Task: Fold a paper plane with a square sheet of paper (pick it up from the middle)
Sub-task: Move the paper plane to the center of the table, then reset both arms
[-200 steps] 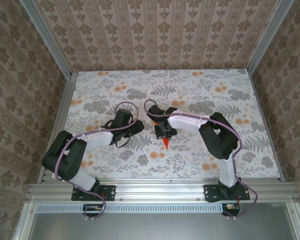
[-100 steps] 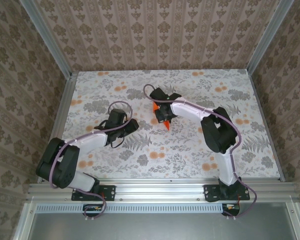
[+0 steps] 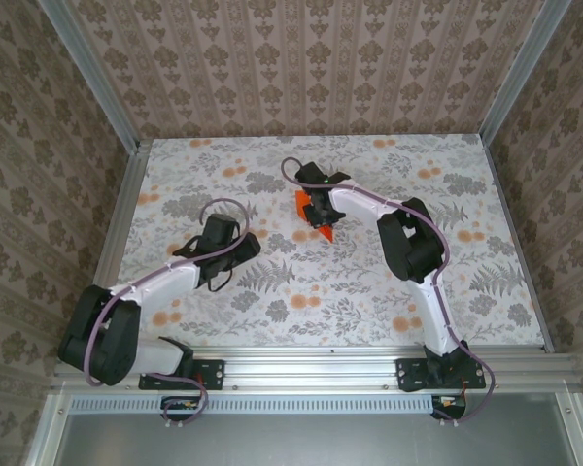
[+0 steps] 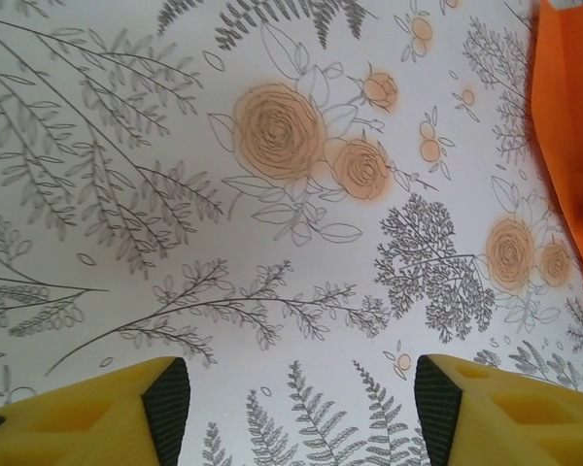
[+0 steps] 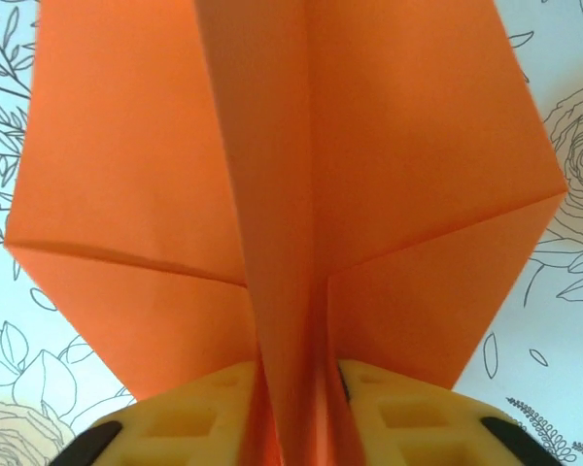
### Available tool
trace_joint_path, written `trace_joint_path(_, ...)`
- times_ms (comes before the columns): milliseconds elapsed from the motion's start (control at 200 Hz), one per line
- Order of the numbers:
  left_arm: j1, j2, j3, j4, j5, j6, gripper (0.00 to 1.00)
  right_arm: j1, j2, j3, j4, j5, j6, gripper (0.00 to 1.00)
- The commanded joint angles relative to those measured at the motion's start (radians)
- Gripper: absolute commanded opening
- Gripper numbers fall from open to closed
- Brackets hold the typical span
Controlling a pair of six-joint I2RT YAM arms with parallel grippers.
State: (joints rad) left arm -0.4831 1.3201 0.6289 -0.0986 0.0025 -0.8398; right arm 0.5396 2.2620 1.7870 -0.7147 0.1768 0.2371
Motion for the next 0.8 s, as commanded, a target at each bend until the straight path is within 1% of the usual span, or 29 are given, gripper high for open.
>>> trace_joint_path(0, 0.016, -0.038, 0.023, -0.085, -0.055, 0.048, 0.66, 0.003, -0.078, 0.031, -0.053, 0.032, 0.018, 0.31)
trace_joint_path(105, 0.02, -0.067, 0.067, -0.161, -0.101, 0.086, 0.67, 0.002, -0.184, 0.019, -0.06, 0.068, 0.031, 0.4)
trace_joint_path(120, 0.047, -0.073, 0.072, -0.17, -0.108, 0.092, 0.67, 0.002, -0.202, 0.014, -0.059, 0.075, 0.033, 0.42)
trace_joint_path(160, 0.061, -0.089, 0.09, -0.195, -0.126, 0.106, 0.68, 0.002, -0.251, -0.003, -0.051, 0.089, 0.039, 0.48)
trace_joint_path(315, 0.111, -0.164, 0.141, -0.27, -0.216, 0.165, 0.73, -0.02, -0.491, -0.188, 0.067, 0.138, 0.064, 0.66)
trace_joint_path(420, 0.147, -0.212, 0.167, -0.309, -0.291, 0.218, 0.81, -0.054, -0.66, -0.342, 0.167, 0.198, 0.068, 0.75)
trace_joint_path(460, 0.163, -0.228, 0.173, -0.317, -0.321, 0.25, 0.85, -0.068, -0.725, -0.41, 0.224, 0.241, 0.057, 0.83)
trace_joint_path(495, 0.177, -0.242, 0.174, -0.319, -0.349, 0.274, 0.91, -0.082, -0.781, -0.476, 0.271, 0.283, 0.043, 0.91)
trace_joint_path(515, 0.184, -0.249, 0.173, -0.319, -0.368, 0.288, 0.95, -0.092, -0.821, -0.523, 0.307, 0.308, 0.032, 0.99)
trace_joint_path(535, 0.191, -0.256, 0.171, -0.318, -0.391, 0.299, 0.99, -0.099, -0.844, -0.552, 0.322, 0.319, 0.027, 1.0)
trace_joint_path(550, 0.196, -0.261, 0.168, -0.313, -0.406, 0.309, 1.0, -0.111, -0.863, -0.584, 0.354, 0.329, 0.021, 1.0)
trace_joint_path(585, 0.212, -0.272, 0.157, -0.296, -0.429, 0.338, 1.0, -0.137, -0.928, -0.646, 0.392, 0.344, 0.018, 1.0)
trace_joint_path(645, 0.243, -0.288, 0.126, -0.249, -0.458, 0.386, 1.0, -0.182, -0.99, -0.732, 0.443, 0.377, 0.023, 1.0)
trace_joint_path(745, 0.3, -0.295, 0.067, -0.175, -0.521, 0.429, 1.0, -0.25, -1.049, -0.865, 0.521, 0.462, 0.041, 1.0)
trace_joint_path(800, 0.321, -0.295, 0.02, -0.105, -0.559, 0.47, 1.0, -0.283, -1.073, -0.961, 0.618, 0.497, 0.03, 1.0)
